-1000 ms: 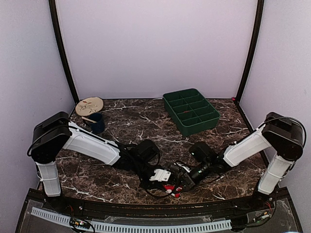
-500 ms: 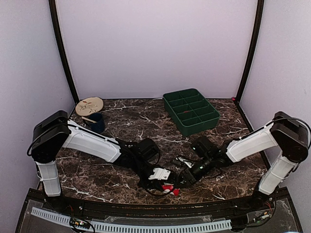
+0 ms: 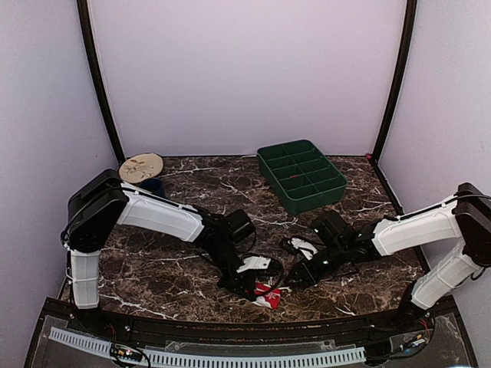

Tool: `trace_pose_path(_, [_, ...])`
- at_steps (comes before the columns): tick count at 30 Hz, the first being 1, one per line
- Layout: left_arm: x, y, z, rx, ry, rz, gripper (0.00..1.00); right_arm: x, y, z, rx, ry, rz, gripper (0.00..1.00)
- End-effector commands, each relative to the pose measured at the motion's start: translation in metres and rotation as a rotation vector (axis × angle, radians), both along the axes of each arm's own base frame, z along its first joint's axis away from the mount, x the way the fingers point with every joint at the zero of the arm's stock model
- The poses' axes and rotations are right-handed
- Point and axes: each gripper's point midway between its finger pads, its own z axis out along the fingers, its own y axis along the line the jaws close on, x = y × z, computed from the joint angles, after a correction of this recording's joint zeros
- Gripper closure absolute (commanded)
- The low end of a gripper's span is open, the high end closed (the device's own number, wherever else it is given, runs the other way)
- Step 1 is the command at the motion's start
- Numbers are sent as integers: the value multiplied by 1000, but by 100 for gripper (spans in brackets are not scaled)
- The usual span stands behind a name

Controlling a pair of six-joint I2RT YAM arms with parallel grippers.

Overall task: Roll the socks
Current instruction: Roll the sock at the center of the board.

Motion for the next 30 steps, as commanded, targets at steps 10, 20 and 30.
trace_pose_path(10, [-10,13,-12,217,363,74,91,-13,9,12,-95,-279,60,62])
trace_pose_path(20, [-5,14,-14,233,461,116,91,-33,22,28,-98,-367,98,61])
trace_pose_path(30, [-1,13,-14,231,525,140,90,-46,40,38,-97,-425,168,59])
